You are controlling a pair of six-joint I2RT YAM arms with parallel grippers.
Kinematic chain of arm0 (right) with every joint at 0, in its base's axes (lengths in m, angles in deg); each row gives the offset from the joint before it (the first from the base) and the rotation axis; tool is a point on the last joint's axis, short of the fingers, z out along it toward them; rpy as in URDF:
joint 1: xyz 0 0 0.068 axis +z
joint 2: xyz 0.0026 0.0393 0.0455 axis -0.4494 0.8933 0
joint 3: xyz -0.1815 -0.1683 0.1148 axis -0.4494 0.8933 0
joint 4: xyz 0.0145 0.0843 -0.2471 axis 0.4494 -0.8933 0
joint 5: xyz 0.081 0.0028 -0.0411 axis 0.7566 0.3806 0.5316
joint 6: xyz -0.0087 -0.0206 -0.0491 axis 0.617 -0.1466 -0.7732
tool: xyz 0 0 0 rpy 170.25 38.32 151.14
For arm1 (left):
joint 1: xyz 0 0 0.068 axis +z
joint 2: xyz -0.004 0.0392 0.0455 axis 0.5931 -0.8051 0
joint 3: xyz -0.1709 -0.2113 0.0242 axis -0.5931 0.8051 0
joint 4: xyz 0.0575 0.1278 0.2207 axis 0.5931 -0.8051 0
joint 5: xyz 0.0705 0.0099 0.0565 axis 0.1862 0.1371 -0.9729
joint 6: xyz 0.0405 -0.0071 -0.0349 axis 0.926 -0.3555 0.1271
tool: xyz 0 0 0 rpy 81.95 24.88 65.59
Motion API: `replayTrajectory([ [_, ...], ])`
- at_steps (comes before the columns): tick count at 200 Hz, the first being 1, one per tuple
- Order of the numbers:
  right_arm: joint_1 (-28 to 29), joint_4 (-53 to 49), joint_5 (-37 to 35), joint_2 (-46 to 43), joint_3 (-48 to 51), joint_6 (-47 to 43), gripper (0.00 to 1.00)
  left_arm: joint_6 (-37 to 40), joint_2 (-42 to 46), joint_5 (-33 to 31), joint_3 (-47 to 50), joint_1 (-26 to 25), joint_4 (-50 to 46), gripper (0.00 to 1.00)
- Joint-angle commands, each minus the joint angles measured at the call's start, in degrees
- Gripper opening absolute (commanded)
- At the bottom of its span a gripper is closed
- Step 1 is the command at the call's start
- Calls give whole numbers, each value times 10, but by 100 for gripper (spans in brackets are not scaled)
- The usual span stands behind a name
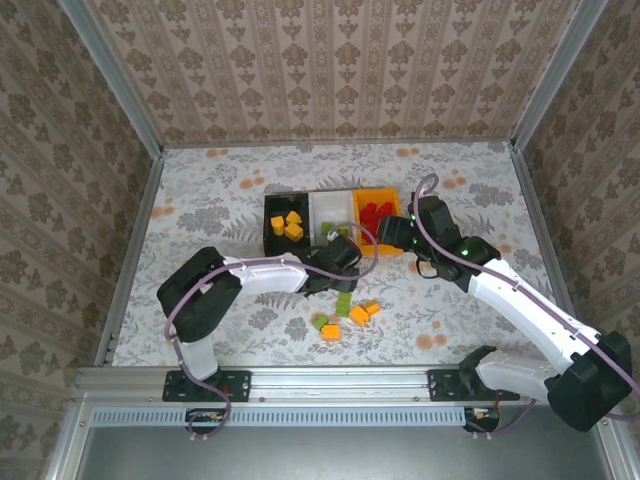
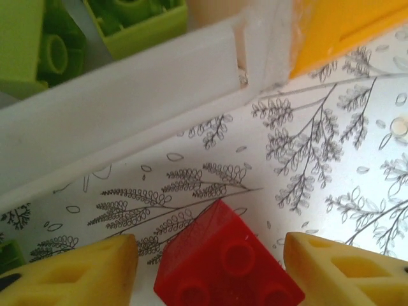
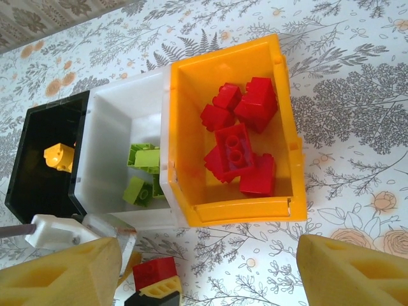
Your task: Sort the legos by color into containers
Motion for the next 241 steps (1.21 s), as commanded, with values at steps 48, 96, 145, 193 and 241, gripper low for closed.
replayTrajectory([
  [48,-17,-21,-7,-21,12,6,74,14,25,10,-15,-4,-12,37],
  [96,-29,-23,-19,-36,26,14,74,18,93,31,-66,-8,-43,37],
  [145,-45,-29,-24,-54,56,29,74,58,-17,58,-249,33,-55,37],
  [193,-49,-35,-18,-62,69,27,74,87,-149,32,-411,73,-83,37],
  [241,-50,-25,3,-59,82,24,74,87,-243,35,-526,88,-120,42],
])
